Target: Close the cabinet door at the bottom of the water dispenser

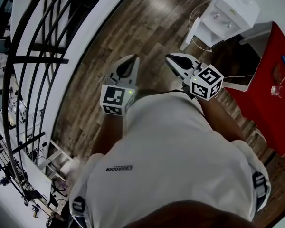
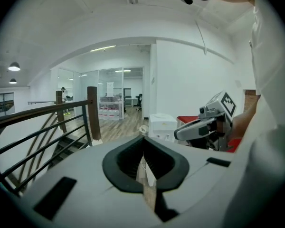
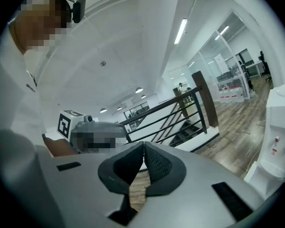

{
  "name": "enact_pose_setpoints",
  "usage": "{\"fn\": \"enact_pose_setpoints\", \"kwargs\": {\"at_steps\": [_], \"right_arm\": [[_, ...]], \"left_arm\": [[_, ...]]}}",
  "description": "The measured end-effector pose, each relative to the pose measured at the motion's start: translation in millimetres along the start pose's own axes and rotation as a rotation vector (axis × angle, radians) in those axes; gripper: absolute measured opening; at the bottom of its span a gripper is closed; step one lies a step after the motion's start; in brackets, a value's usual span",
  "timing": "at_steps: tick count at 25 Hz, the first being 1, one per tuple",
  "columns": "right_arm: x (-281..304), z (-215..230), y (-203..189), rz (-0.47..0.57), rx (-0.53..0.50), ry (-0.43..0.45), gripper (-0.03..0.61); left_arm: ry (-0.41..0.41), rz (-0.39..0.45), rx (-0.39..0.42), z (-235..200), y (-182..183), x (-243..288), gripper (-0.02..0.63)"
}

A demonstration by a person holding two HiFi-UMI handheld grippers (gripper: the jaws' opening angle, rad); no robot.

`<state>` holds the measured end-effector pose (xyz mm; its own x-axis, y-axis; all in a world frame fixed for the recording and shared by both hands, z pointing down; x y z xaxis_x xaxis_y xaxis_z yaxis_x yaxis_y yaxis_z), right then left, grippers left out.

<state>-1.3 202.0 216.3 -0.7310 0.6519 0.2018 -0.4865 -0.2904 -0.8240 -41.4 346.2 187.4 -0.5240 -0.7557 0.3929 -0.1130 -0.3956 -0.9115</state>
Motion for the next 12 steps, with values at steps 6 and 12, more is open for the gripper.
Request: {"fn": "enact_pose_setpoints", "kwargs": {"at_steps": [6,12], "right_arm": [[-32.2,27.8,2.8,0.048,0.063,-0.104,0.021],[-47.2,58.8,5.4,0.097,0.097,-0.233,0.021]], "left_arm": [[-0.13,-0.025,0.052,23.7,21.6,34.2,-0.008],[-0.256,-0.05,0.103,19.4,22.4,84.0,-0.008]]}}
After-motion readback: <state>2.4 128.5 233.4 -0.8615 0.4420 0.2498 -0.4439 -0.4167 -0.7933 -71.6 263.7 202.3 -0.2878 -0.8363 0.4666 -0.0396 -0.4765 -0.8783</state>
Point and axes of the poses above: the fingertips, and each gripper's own axes: x forward along the fingers, z to its right, y out of its top, the point moved 4 cm from there along -x, backward along the fingers, and after that the axes turned 7 degrees about x, right-handed, at the moved point
